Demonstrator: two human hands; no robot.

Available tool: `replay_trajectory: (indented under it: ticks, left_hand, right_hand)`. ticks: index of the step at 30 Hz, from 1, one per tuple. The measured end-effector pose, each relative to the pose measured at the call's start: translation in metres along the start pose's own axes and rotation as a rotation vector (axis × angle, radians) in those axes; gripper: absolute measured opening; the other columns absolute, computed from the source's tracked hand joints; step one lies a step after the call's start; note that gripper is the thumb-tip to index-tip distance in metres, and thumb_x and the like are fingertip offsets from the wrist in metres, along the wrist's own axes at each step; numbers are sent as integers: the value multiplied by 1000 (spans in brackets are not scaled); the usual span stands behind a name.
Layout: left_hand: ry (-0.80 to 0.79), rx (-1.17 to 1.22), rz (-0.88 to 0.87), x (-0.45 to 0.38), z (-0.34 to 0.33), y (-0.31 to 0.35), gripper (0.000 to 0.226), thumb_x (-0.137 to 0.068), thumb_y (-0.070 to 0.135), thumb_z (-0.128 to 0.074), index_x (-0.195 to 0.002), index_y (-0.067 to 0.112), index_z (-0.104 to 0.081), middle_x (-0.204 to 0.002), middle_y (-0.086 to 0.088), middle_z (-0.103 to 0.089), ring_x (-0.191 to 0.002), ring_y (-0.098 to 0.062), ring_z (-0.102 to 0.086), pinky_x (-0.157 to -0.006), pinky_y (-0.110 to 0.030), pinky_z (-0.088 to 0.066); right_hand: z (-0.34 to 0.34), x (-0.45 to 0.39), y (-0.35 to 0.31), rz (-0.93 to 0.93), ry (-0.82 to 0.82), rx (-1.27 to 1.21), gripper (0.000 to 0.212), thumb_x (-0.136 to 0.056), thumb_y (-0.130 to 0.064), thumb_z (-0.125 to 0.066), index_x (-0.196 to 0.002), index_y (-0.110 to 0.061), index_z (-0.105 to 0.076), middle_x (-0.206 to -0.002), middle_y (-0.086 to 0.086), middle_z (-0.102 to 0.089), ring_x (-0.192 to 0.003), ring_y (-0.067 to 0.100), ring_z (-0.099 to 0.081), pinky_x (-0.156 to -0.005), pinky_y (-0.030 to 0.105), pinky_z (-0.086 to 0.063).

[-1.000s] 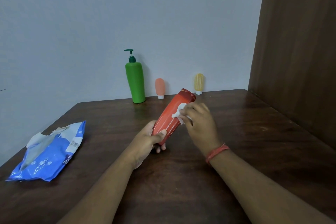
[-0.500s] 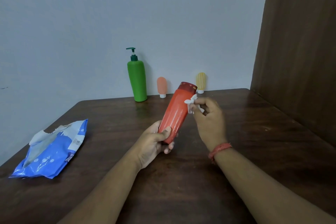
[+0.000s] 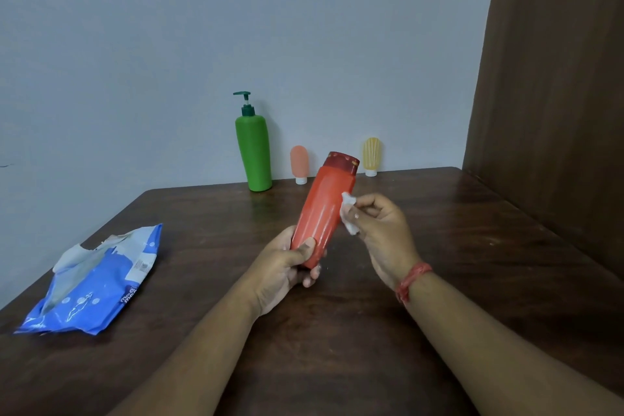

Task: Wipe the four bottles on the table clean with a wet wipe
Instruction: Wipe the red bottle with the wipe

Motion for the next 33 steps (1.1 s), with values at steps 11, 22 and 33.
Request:
replay_trajectory:
  ticks: [11, 22, 33]
  left_hand:
    - [66, -291, -41, -4, 3, -1, 33, -103, 23, -55, -134, 20, -46, -101, -11, -62, -71, -16, -59, -59, -29, -45]
    - [94, -321, -38, -5, 2, -2, 22, -103, 21, -55, -123, 28, -49, -104, -11, -62, -72, -15, -58, -61, -27, -45]
    - [121, -391, -30, -6, 3, -3, 32, -102, 23, -57, -133, 23, -47, -103, -11, -63, -70, -12, -59, -59, -25, -45]
  right_hand:
    - [18, -7, -22, 276, 198, 477, 13, -88, -13, -71, -85, -24, -65, -92, -9, -67, -89, 9, -66, -79, 35, -59]
    - [-5, -2, -37, 755, 67, 1061, 18, -87, -3, -68, -102, -12, -73, -106, 3, -66, -104, 21, -58, -89, 32, -50]
    - [-29, 15, -33, 932, -180, 1221, 25, -85, -6, -60, -106, -13, -72, -100, 3, -64, -95, 25, -56, -83, 37, -52]
Point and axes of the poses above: each hand's wrist, its own x-axis away from the middle knuckle, its own z-axis out of the back of the hand, y = z × x, the point moved 7 cm from there along -x, towards the middle knuckle
